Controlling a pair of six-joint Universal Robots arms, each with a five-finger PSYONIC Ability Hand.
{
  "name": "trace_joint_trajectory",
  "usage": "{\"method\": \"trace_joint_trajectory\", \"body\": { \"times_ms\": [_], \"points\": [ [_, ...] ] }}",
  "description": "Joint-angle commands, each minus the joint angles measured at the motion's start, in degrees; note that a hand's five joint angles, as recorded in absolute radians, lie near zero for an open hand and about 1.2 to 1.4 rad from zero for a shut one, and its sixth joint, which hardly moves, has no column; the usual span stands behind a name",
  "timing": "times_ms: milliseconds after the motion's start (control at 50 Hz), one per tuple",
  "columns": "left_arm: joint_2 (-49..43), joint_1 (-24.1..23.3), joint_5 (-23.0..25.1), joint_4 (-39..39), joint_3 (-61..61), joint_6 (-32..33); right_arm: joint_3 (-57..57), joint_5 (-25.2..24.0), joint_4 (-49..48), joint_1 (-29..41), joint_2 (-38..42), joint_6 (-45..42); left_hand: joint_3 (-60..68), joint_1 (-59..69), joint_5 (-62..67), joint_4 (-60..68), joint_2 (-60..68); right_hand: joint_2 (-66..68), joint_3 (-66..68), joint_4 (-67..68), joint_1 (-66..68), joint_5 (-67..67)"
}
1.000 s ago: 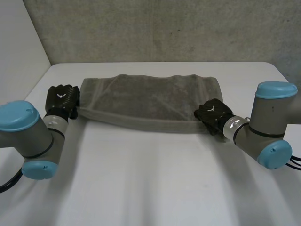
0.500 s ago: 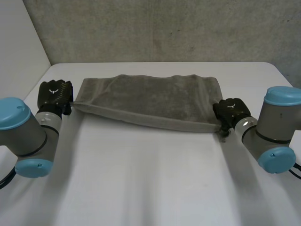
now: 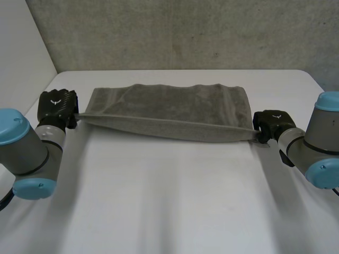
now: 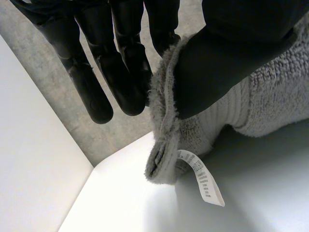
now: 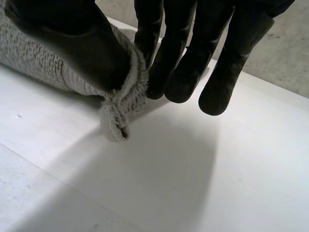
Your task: Fold the towel.
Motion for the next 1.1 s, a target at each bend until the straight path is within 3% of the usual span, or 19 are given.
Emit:
{"method": "trace_joint_trajectory", "body": {
  "times_ms": [20,100,300,340,540,700,740,760,780,800,820,920,960,1000,1100],
  "points": [
    [1.1,-0.2,0.2,0.0,-1.0,0.0,0.8,-1.9,0.0,0.8,-3.7,-5.4,10.3,11.4,11.0,10.2,10.2,3.0,3.2,3.3,3.5,3.5],
    [1.6,-0.2,0.2,0.0,-1.5,0.0,1.8,-1.8,0.1,0.9,-7.2,-8.7,10.3,11.4,11.0,10.2,10.2,3.0,3.2,3.3,3.5,3.5],
    [1.5,0.0,0.3,0.0,-1.5,0.0,1.3,-1.4,0.9,0.6,-4.0,-11.9,10.3,11.4,11.0,10.2,10.2,3.0,3.2,3.3,3.5,3.5],
    [1.5,0.0,0.3,0.0,-1.5,0.0,0.7,-1.3,1.0,0.6,-2.3,-11.5,10.3,11.4,11.0,10.2,10.2,-16.6,-16.4,-16.4,-16.2,-16.2],
    [1.4,0.0,0.4,0.0,-1.5,0.1,-0.2,-1.2,1.4,0.6,0.4,-11.6,10.3,11.4,11.0,10.2,10.2,-19.9,-19.7,-19.7,-19.5,-19.4],
    [1.4,0.0,0.4,0.0,-1.5,0.0,-0.3,-1.2,1.6,0.6,0.7,-11.3,10.3,11.4,11.0,10.2,10.2,-30.2,-30.0,-29.9,-29.8,-29.7],
    [1.4,0.0,0.4,0.0,-1.5,0.1,-0.3,-1.2,1.7,0.6,0.7,-11.3,10.3,11.4,11.0,10.2,10.2,-28.3,-28.1,-28.1,-27.9,-27.9],
    [1.4,0.1,0.4,0.0,-1.5,0.1,-0.3,-1.2,2.0,0.6,0.7,-11.4,10.3,11.4,11.0,10.2,10.2,-22.5,-22.3,-22.2,-22.1,-22.0],
    [1.4,0.1,0.4,0.0,-1.5,0.1,-0.3,-1.2,2.1,0.5,0.7,-11.5,10.3,11.4,11.0,10.2,10.2,-8.0,-7.8,-7.7,-7.6,-7.5],
    [1.4,0.1,0.4,0.0,-1.5,0.1,-0.3,-1.2,2.1,0.5,0.7,-11.5,10.3,11.4,11.0,10.2,10.2,-7.8,-7.6,-7.6,-7.4,-7.3],
    [1.4,0.1,0.4,0.0,-1.5,0.1,-0.3,-1.2,2.1,0.3,0.6,-11.7,10.3,11.4,11.0,10.2,10.2,2.9,3.1,3.2,3.4,3.4],
    [1.6,0.2,0.4,-0.1,-1.7,0.2,-0.3,-1.2,2.0,0.2,-2.2,-12.0,10.3,11.4,11.0,10.2,10.2,3.0,3.2,3.3,3.5,3.5],
    [1.9,0.1,0.5,-0.4,-1.9,0.3,1.1,-2.3,1.6,0.1,-9.8,-12.3,10.3,11.4,11.0,10.2,10.2,3.0,3.2,3.3,3.5,3.5],
    [3.9,0.0,0.8,-0.8,-3.3,0.7,1.8,-2.6,1.5,0.0,-12.3,-12.9,10.3,11.4,11.0,10.2,10.2,3.0,3.2,3.3,3.5,3.5],
    [8.0,-0.4,1.0,-1.6,-6.4,1.1,4.9,-6.0,3.3,-0.8,-19.1,-22.0,10.3,11.4,11.0,10.2,10.2,3.0,3.2,3.3,3.5,3.5]
  ]
}}
